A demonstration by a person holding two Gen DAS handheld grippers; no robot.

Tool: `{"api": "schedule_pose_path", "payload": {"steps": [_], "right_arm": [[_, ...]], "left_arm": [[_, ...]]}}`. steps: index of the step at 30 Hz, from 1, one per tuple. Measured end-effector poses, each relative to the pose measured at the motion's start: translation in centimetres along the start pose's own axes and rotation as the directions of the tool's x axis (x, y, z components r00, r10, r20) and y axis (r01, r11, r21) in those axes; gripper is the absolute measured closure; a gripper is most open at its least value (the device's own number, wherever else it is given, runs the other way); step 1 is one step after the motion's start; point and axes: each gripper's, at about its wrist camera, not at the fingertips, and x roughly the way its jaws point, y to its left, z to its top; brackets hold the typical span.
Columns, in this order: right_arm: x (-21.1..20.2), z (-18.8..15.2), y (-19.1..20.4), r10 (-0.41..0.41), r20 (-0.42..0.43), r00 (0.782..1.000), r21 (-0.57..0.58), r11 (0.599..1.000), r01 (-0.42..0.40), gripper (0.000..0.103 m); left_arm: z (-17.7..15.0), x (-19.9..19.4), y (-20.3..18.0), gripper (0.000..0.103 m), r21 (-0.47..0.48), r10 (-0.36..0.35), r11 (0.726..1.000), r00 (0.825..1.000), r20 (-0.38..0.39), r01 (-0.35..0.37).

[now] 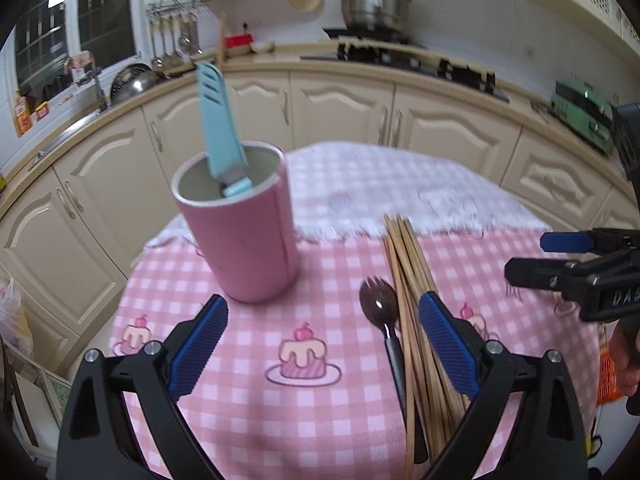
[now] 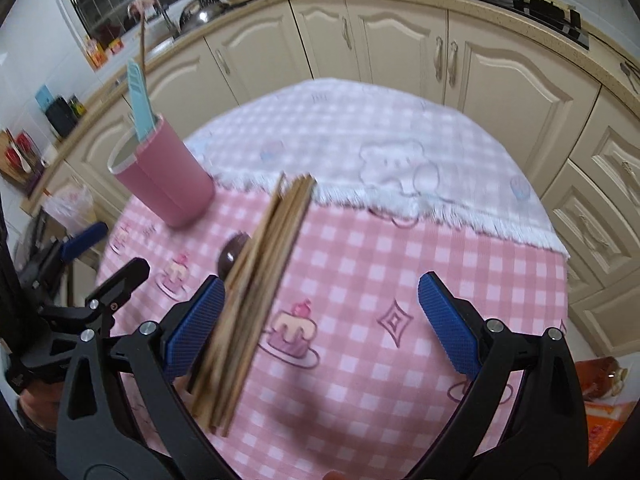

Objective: Organize utensils
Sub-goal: 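Move the right gripper back toward the chopsticks and spoon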

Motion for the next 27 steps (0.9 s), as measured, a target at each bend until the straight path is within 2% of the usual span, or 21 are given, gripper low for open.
{"api": "schedule_pose_path", "payload": {"steps": [4, 13, 19, 22, 27], "right_arm": [[1.6, -1.4, 0.2, -0.022, -0.051, 0.998, -0.023, 1.0, 0.021, 0.008], [2.3, -2.6, -0.3, -0.028, -0.087, 0.996, -0.025, 0.999, 0.026, 0.008], [3.0, -2.7, 0.8, -0.028, -0.104, 0.994, -0.062, 0.998, 0.022, 0.008], [3.6, -2.9, 1.6, -0.032, -0.111, 0.993, -0.082, 0.996, 0.023, 0.008], [4.6, -3.3, 2.7, -0.08, -0.117, 0.99, -0.134, 0.989, 0.064, 0.008]], "left_arm": [[-0.7, 1.8, -1.1, 0.009, 0.042, -0.005, 0.999, 0.998, -0.067, 0.008], [-1.6, 5.2, -2.2, 0.009, 0.104, 0.018, 0.995, 0.986, -0.164, -0.001], [-1.7, 5.9, -2.0, 0.009, 0.08, -0.012, 0.996, 0.984, -0.18, 0.027], [-1.8, 5.8, -1.5, 0.02, 0.049, -0.056, 0.997, 0.98, -0.192, 0.067], [-2.2, 6.1, -1.1, 0.023, 0.036, -0.06, 0.997, 0.977, -0.203, 0.069]]}}
